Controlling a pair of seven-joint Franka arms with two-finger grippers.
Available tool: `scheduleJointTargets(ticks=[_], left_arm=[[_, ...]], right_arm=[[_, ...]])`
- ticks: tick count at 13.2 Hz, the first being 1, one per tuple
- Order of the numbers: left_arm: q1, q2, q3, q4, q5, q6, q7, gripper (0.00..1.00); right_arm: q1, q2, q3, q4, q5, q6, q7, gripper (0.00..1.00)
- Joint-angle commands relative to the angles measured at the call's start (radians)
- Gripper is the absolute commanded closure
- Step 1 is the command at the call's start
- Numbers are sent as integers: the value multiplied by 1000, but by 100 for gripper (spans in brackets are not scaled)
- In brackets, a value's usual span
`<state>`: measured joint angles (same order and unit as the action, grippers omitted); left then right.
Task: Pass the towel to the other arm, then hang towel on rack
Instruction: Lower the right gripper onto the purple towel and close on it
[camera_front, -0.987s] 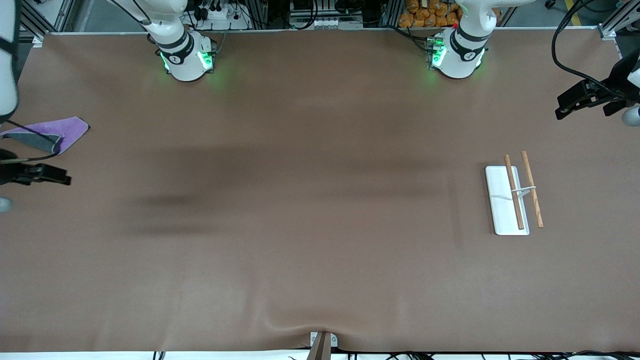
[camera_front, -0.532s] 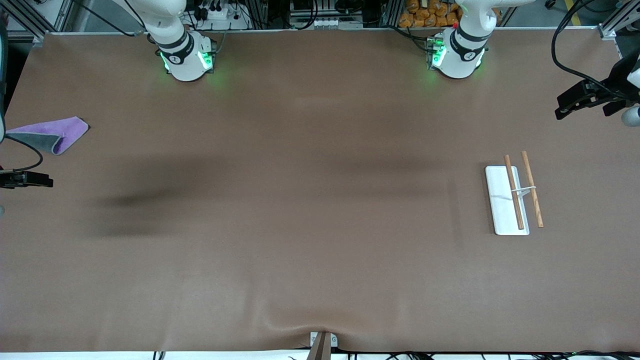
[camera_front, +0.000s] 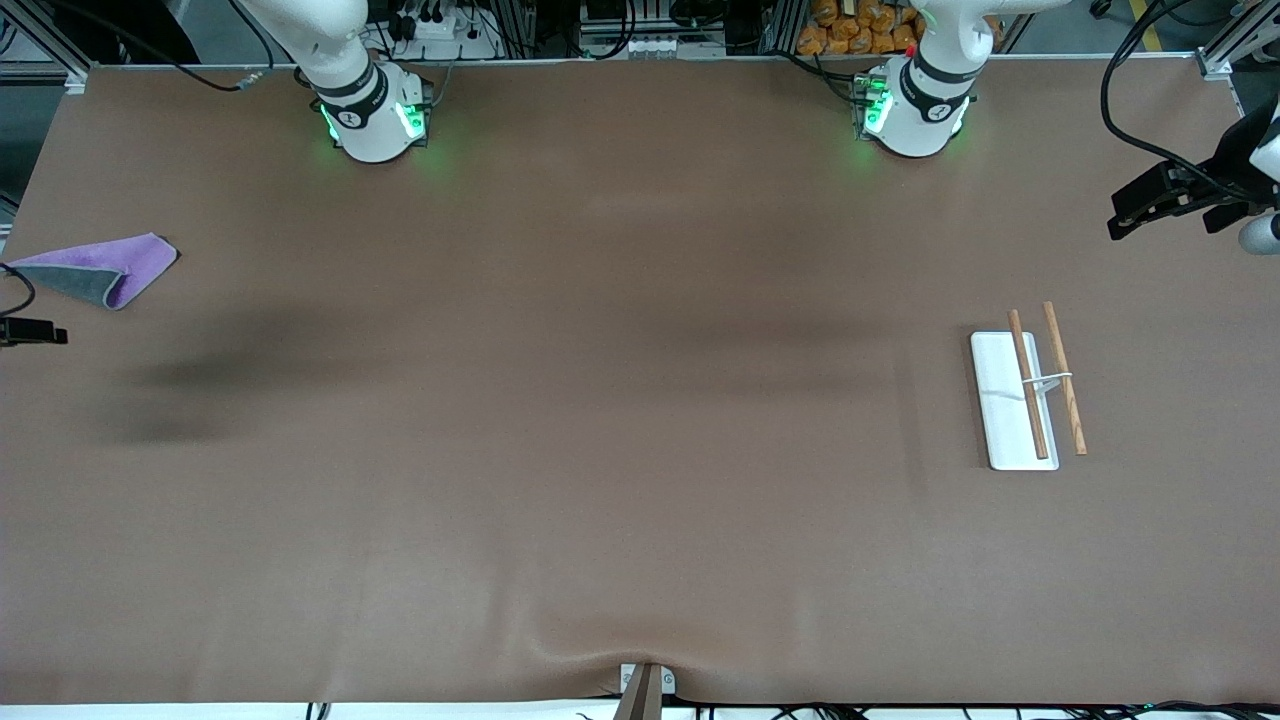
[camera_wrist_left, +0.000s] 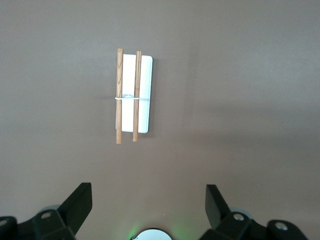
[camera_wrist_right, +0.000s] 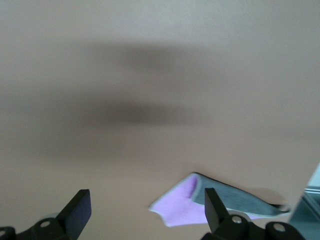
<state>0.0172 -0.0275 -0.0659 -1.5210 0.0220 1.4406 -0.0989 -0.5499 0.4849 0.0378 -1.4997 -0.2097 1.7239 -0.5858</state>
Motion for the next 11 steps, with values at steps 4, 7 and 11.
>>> scheduleJointTargets(ticks=[4, 7, 11], left_arm=[[1, 1, -6, 1, 22, -9, 1, 0], [1, 1, -6, -2, 22, -9, 1, 0], [3, 8, -6, -2, 22, -9, 1, 0]], right_arm=[[-97, 1, 22, -106, -88, 126, -173, 0], [-146, 1, 22, -184, -83, 209, -193, 0], [-212, 3, 22, -282, -83, 300, -273, 0]])
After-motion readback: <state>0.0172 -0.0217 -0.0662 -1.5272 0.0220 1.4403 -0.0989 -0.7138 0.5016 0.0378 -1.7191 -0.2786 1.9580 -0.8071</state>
